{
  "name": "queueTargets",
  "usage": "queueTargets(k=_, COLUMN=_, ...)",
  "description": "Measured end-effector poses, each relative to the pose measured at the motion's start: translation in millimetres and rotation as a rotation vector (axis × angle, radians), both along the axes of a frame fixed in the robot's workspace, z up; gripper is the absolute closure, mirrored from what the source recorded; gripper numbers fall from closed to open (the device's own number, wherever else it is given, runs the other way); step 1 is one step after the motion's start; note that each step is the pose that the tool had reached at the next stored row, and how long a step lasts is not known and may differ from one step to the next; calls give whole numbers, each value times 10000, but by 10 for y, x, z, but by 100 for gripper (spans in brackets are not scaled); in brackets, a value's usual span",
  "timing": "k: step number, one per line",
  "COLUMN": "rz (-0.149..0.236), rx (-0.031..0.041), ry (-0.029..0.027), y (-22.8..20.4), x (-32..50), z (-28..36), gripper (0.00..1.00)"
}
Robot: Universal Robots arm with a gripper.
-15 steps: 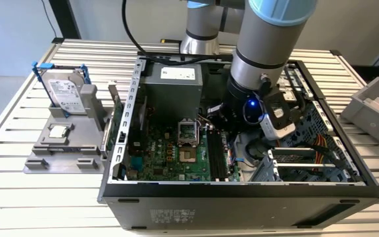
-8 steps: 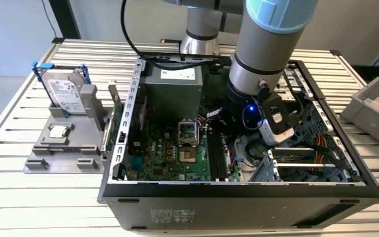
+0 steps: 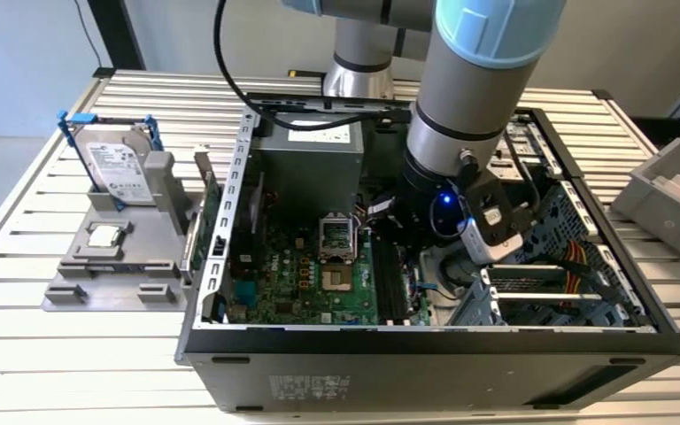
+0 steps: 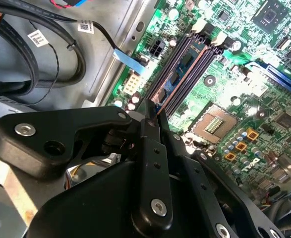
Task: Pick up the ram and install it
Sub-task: 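Insert the ram into the slot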
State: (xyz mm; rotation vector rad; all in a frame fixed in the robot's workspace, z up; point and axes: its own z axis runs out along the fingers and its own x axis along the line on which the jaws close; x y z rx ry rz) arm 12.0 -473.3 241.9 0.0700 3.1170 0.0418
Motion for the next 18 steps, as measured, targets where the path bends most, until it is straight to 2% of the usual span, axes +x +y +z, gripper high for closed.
queueTargets(k=13, rz=86, rx=-5, ry=0, y=-13, x=-26, z=-76, gripper=100)
queueTargets(k=18, rz=86, rx=-26, ry=0, y=-14, x=-27, z=-141, gripper=100)
